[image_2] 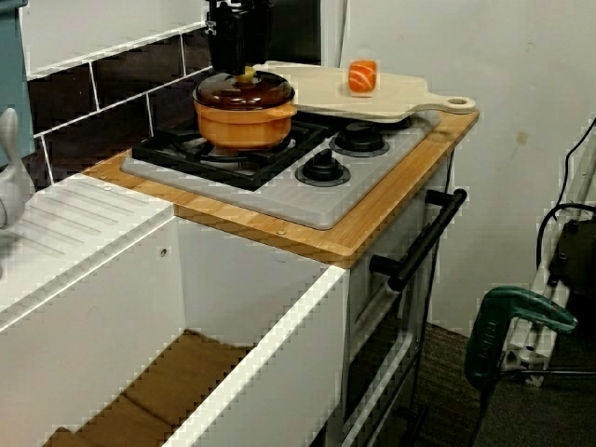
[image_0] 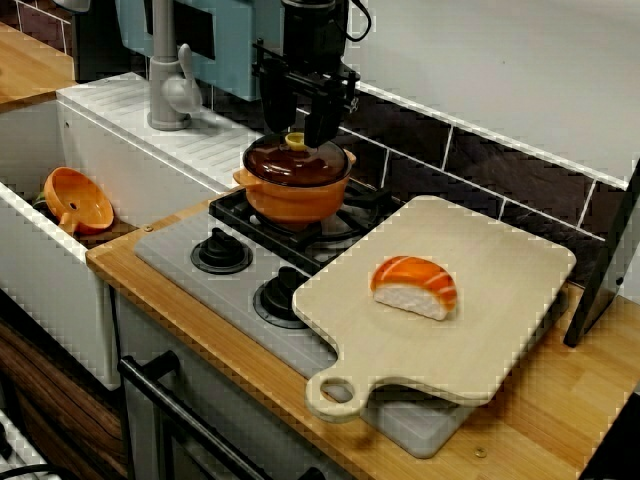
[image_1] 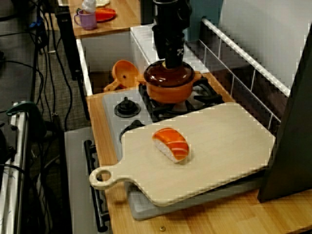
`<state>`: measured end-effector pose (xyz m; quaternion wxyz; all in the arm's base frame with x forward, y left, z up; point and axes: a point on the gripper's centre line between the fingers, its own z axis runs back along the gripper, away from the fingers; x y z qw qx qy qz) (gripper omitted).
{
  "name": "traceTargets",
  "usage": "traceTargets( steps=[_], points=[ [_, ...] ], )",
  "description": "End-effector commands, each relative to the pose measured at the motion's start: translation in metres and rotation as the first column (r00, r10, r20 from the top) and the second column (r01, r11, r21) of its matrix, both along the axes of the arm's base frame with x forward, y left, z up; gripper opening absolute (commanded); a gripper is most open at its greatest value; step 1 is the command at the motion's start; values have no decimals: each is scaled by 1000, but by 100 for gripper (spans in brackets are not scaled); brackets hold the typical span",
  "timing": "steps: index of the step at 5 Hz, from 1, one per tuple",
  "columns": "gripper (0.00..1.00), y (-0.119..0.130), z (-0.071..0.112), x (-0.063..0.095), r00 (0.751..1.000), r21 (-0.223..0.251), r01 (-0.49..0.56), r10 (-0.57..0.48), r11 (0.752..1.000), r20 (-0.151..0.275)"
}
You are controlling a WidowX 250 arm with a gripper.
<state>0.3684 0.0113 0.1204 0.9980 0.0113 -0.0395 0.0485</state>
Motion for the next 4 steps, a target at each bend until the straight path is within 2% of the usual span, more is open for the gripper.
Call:
traceTargets(
  steps=[1,4],
  points=[
    [100,3,22,3,997,9,-25,24,1000,78],
    [100,2,13,7,997,21,-37,35,999,71]
  ],
)
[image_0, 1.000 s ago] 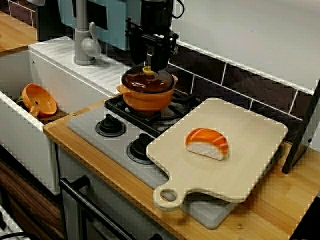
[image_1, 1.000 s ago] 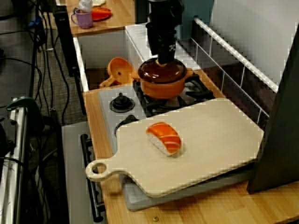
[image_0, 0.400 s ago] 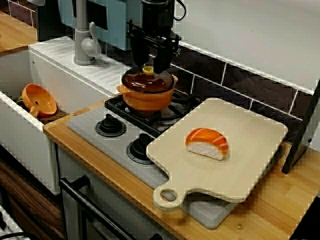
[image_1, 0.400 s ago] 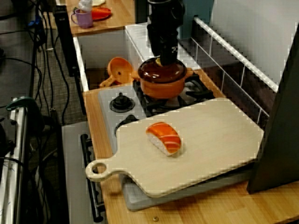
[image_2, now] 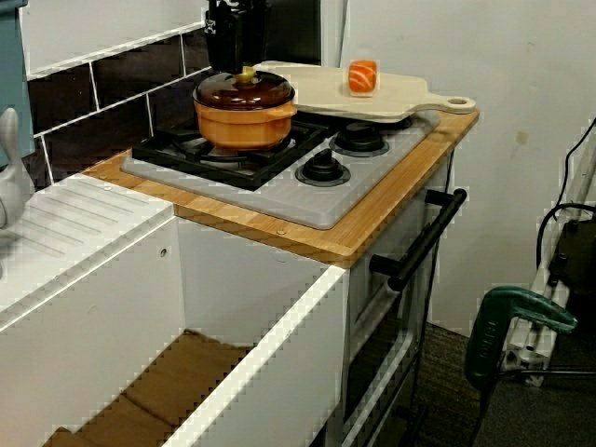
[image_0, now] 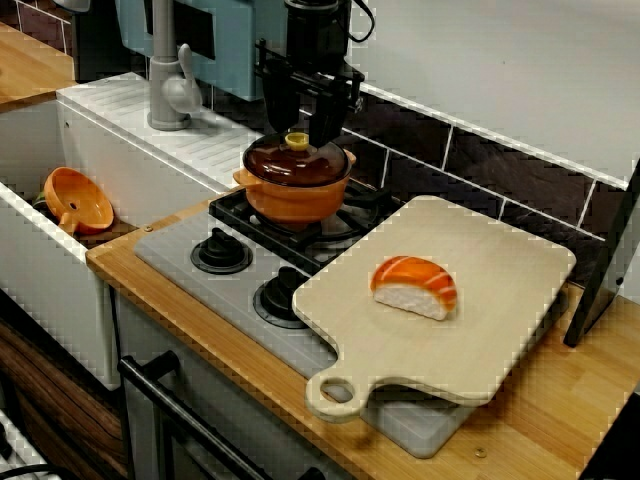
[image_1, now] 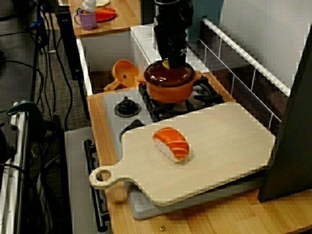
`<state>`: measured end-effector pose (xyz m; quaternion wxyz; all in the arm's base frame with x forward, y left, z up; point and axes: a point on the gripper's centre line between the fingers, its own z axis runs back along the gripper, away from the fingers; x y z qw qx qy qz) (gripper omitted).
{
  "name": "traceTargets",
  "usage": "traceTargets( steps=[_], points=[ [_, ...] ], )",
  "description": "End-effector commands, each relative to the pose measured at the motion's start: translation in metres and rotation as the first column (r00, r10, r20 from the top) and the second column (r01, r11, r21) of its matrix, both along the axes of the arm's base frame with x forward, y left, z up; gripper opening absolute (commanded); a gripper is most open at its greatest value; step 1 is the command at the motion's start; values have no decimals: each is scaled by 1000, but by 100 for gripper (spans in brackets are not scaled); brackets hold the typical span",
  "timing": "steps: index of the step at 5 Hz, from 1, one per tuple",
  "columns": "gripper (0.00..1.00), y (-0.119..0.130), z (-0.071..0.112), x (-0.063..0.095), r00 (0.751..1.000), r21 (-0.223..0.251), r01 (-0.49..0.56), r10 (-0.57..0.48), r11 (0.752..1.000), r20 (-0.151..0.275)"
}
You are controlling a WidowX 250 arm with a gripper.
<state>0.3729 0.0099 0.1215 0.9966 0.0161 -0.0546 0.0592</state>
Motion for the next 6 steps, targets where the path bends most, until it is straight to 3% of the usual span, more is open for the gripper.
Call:
traceTargets(
  steps=[1,5,6],
  points=[
    [100,3,11,3,999,14,-12,11,1000,40],
    [100,6,1,-1,1000,30,-3,3,1000,7],
    [0,6,-1,-1,1000,13,7,-7,1000,2]
  ],
)
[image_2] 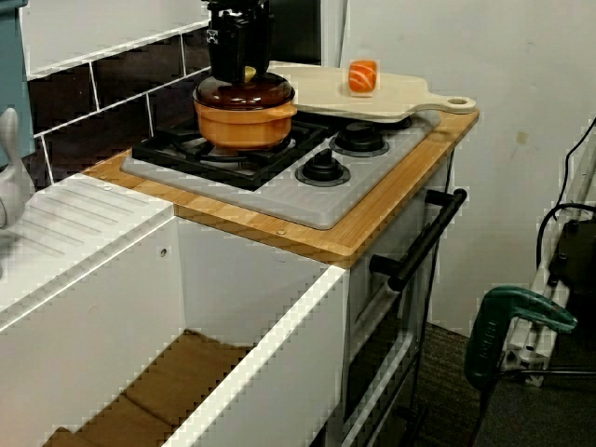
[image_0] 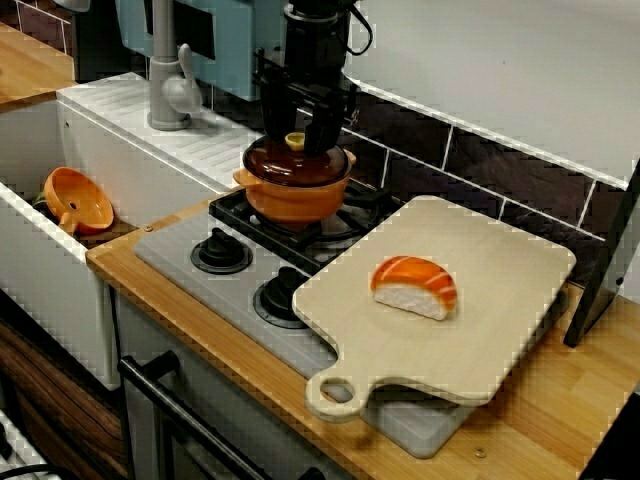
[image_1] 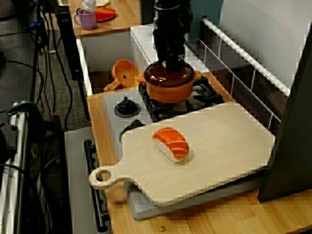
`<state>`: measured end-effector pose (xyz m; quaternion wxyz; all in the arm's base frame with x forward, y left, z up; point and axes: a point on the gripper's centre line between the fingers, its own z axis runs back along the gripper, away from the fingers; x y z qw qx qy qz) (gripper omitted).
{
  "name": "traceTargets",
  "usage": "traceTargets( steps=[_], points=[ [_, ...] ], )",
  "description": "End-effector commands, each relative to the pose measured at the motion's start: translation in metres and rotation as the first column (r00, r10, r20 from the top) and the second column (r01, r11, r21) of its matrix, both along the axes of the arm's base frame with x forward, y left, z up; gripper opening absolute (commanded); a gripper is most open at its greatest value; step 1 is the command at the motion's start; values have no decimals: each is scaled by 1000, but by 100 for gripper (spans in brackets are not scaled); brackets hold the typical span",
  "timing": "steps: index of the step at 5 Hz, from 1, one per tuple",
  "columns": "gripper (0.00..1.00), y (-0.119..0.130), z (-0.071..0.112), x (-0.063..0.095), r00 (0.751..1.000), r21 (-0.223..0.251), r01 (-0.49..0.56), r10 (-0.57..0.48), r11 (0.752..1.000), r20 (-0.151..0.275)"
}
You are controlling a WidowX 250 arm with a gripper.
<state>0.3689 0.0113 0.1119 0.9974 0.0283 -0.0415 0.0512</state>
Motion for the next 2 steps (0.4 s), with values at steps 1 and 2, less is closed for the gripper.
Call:
traceTargets(
  steps=[1,2],
  points=[
    [0,8,10,-3,999,-12,2,-2,1000,43],
    [0,8,14,-8,999,-19,3,-2,1000,36]
  ],
)
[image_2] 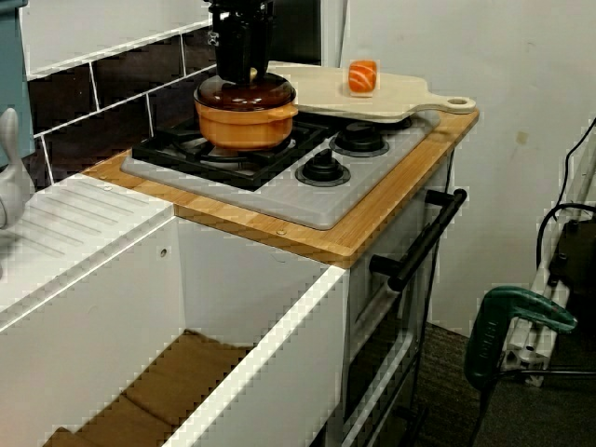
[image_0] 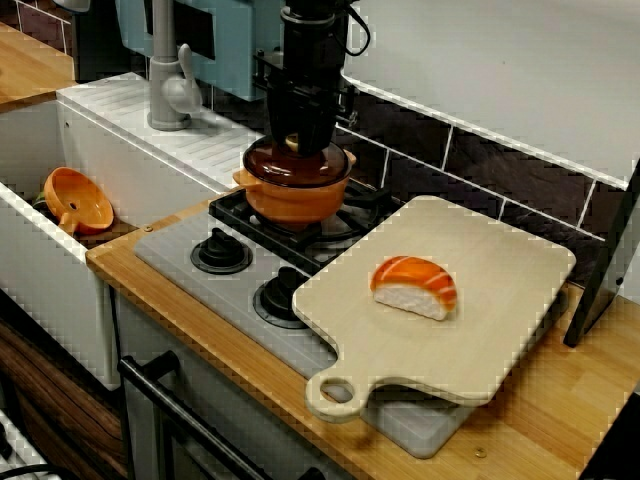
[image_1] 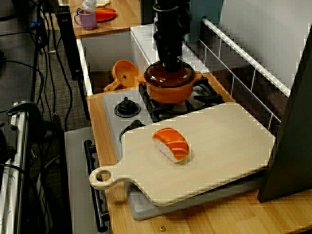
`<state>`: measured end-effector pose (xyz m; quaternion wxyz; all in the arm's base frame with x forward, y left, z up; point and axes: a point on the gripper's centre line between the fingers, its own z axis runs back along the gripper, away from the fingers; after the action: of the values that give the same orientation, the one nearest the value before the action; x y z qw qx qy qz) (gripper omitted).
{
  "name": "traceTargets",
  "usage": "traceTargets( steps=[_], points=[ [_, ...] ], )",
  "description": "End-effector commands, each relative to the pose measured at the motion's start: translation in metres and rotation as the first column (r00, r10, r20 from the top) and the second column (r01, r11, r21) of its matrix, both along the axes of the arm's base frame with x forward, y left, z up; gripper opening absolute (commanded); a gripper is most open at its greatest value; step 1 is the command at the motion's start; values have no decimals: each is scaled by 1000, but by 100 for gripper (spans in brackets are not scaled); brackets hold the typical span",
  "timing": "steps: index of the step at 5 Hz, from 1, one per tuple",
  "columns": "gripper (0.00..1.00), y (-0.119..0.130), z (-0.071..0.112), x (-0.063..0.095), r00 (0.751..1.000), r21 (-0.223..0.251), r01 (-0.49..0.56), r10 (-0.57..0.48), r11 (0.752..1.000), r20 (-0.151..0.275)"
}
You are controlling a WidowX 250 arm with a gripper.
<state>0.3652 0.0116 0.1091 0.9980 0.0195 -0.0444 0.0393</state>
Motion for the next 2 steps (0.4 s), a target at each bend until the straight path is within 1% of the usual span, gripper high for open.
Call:
traceTargets(
  steps=[1,2],
  points=[
    [0,8,31,-5,999,-12,-25,25,1000,26],
    [0,4,48,-4,999,-29,-35,36,999,39]
  ],
)
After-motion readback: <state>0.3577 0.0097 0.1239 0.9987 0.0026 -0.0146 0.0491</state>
